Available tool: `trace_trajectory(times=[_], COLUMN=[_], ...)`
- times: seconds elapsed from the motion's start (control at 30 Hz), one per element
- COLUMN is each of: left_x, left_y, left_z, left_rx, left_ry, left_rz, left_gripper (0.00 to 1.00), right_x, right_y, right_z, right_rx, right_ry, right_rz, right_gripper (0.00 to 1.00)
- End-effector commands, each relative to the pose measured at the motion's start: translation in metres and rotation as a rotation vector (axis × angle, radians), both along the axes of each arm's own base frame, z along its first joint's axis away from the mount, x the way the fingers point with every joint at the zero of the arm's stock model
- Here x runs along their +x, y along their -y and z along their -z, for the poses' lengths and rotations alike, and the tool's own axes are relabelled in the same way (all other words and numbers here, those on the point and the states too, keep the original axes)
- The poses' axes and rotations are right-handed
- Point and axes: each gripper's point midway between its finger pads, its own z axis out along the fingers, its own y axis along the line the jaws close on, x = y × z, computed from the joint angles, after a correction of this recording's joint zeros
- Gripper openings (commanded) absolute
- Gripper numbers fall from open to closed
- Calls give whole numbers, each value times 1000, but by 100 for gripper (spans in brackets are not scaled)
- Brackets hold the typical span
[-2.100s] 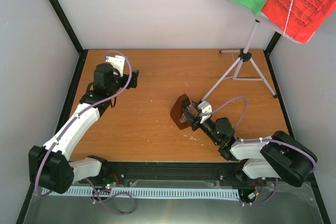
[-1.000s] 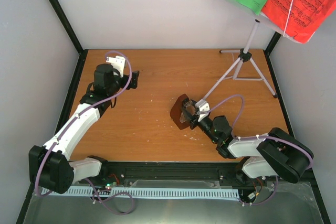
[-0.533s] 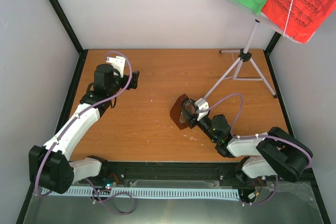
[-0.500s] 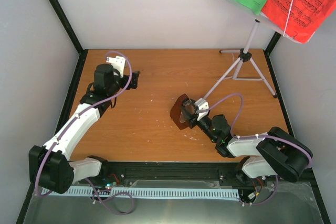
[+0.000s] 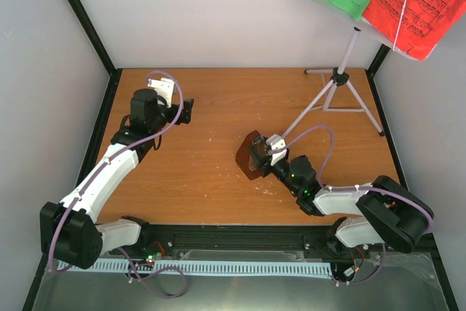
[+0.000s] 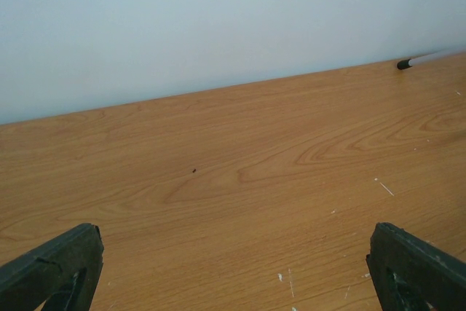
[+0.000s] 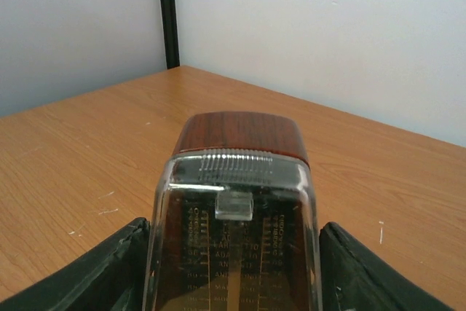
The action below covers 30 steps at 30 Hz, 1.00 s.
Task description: Pack up the instrument practice props
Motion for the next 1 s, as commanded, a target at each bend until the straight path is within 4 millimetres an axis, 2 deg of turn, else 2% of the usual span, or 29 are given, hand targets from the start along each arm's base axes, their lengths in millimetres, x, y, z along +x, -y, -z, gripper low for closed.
trace_trajectory(times=[0.0,0.2,0.23,0.27,0.3,0.33,0.5,0.6,0.8,0.97], left_x=[-1,-1,-1,-1,-2,-2,-10,-11,-10,-13], left_y=[0,2,2,3,3,3,1,0,-4,5], left_z=[-10,-9,-9,-9,-9,-12,-28,-30,-29,-40], left_rx=[-2,-6,-8,-8,-10,-12,-31,-32,-12,-48], left_ry=[37,31,31,30,29,31,77,93,94,118], left_rz=[14,22,24,25,26,27,27,23,3,51], left_gripper=[99,100,100,99,99,99,99,99,99,99], right_x=[-2,1,1,0,-1,-2,-4,-10,-23,-16], right_y=[-3,-4,-3,-3,-2,-1,4,7,20,42], right_z=[29,27,27,26,24,23,13,1,-36,-67], right_rx=[-90,-92,-94,-92,-86,-79,-74,-47,35,98], right_ry=[-83,-98,-100,-98,-94,-88,-59,-40,33,60], right_rz=[-26,-37,-36,-37,-39,-38,-26,-39,-36,83], right_gripper=[61,64,68,78,92,99,100,100,100,100])
